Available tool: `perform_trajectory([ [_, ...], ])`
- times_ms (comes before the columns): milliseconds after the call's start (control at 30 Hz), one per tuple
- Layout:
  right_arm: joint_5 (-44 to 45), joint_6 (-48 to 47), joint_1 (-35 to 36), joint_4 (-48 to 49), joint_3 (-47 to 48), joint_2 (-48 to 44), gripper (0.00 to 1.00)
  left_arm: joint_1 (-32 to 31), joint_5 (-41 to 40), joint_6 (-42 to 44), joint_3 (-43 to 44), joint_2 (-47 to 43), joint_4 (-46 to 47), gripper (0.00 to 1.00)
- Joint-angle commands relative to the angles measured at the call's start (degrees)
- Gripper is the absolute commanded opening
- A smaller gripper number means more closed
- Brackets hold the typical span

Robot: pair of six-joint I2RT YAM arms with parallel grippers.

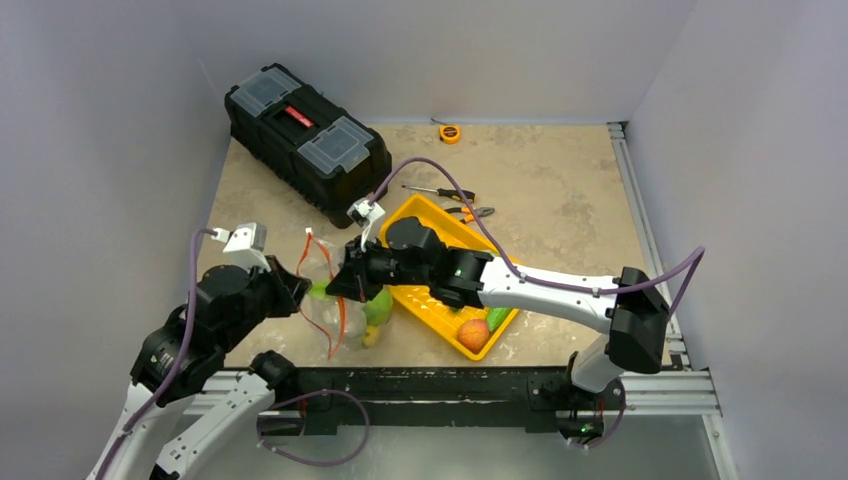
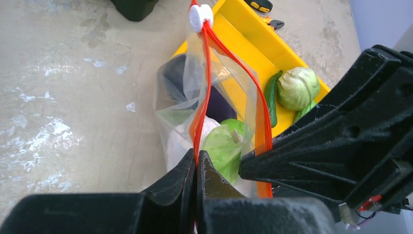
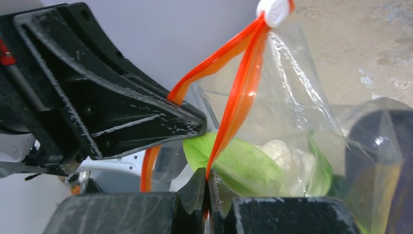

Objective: Place the food in the zip-top bag and seal the zipper
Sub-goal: Adjust the zipper food storage bag at the center of the board, then zip the zipper food storage bag at the center of the board.

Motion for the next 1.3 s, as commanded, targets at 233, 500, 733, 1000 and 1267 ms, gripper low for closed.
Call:
perform_trajectory([
  [233,-2.9,-1.3,0.7,6.2,-2.5,-1.6,0.00,0.2,3.7,-3.7,-5.0,0.3,13.3,0.37],
  [500,-3.1,-0.7,1.0,6.5,-2.4,-1.1,0.00,0.3,3.2,-4.4,-5.1,-1.1,15.3,0.61],
  [733,-1.8,-1.5,2.0,5.8,-1.7,-1.2,0.00,0.3,-1.4,-7.4,-2.6,3.3,13.1,0.62],
  [1000,1.7,-2.5,3.4,4.5,0.1,-0.2,0.00,0.3,2.1,-3.6,-1.5,8.1,15.6,0.54],
  [1267,4.9,-2.1,4.1,3.1,0.9,0.0,0.00,0.2,3.2,1.7,-1.1,9.8,15.4,0.27],
])
